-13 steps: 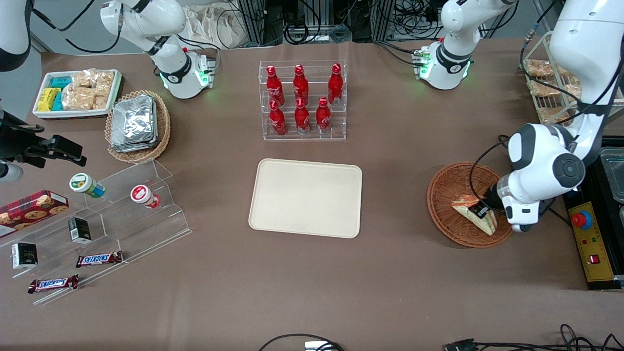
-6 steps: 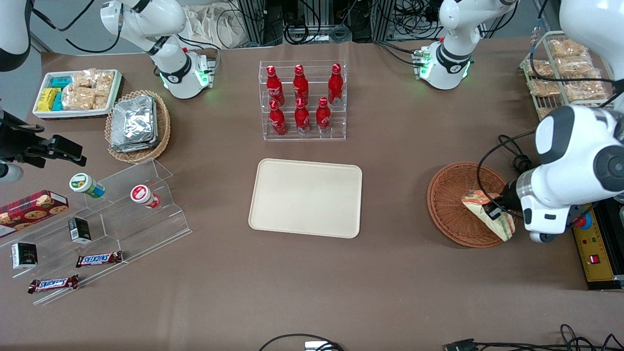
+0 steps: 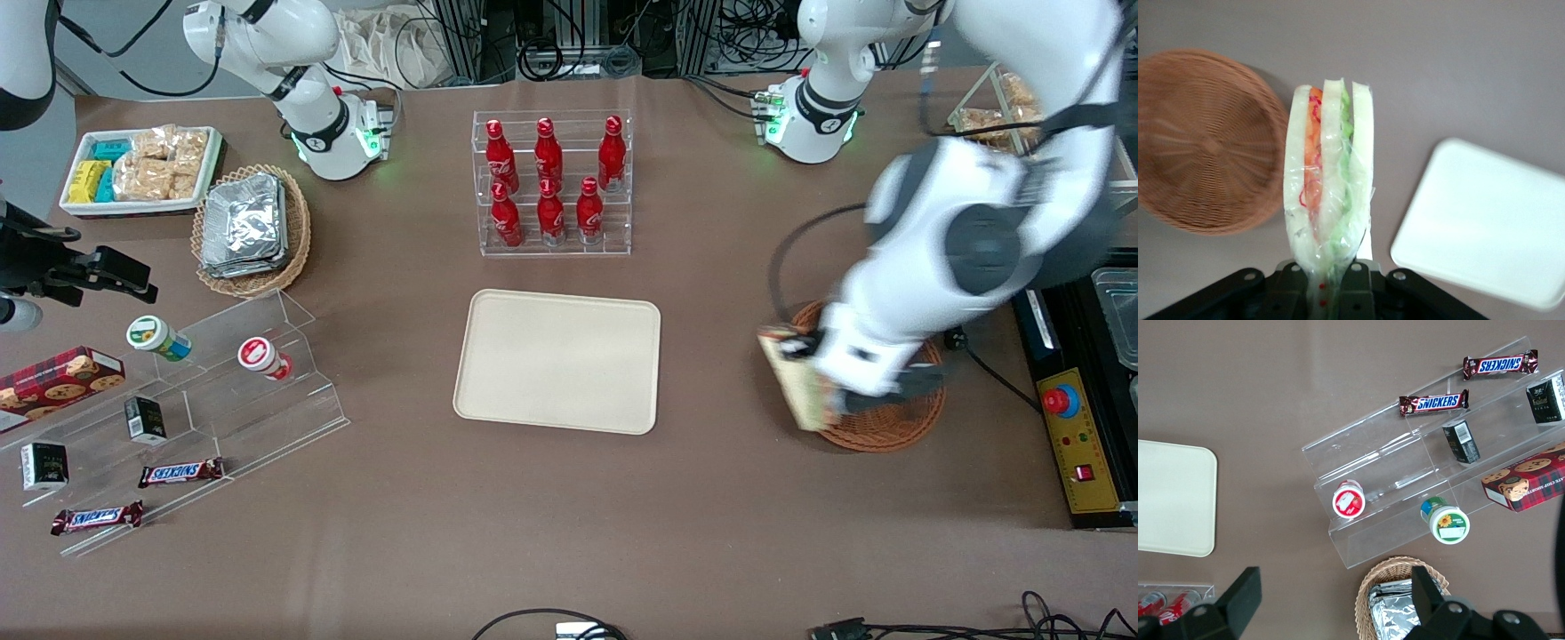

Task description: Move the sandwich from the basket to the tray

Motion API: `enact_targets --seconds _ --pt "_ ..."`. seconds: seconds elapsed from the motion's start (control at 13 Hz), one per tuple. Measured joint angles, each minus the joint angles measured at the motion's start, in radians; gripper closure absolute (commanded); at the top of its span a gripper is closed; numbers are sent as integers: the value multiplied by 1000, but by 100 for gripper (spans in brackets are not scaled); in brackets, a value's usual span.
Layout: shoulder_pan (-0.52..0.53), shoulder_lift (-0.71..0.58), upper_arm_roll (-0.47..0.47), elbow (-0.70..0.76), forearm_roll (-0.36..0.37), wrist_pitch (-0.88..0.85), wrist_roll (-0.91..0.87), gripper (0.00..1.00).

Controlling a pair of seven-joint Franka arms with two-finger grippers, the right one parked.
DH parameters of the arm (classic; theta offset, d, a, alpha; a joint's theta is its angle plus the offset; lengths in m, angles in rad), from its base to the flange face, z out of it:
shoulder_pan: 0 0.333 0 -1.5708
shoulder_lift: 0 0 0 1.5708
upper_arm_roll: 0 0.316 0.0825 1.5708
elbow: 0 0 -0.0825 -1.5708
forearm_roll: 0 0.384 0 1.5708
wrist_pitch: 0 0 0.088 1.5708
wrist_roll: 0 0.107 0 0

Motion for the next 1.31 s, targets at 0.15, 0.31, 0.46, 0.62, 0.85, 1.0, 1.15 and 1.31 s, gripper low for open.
enact_targets --seconds 0.15,0.31,0.46,0.62,0.85,1.0,1.15,1.31 --pt "-105 89 4 3 4 84 0 99" --pt "-137 184 7 4 8 201 6 98" --pt "-162 264 10 11 26 266 24 93" --pt "-210 323 19 13 113 296 11 92" --pt "-243 369 27 12 158 303 -16 71" --pt "-242 380 31 13 158 303 -16 71" --pt "-249 381 30 13 158 303 -29 72" --pt "-259 382 30 13 158 303 -74 72"
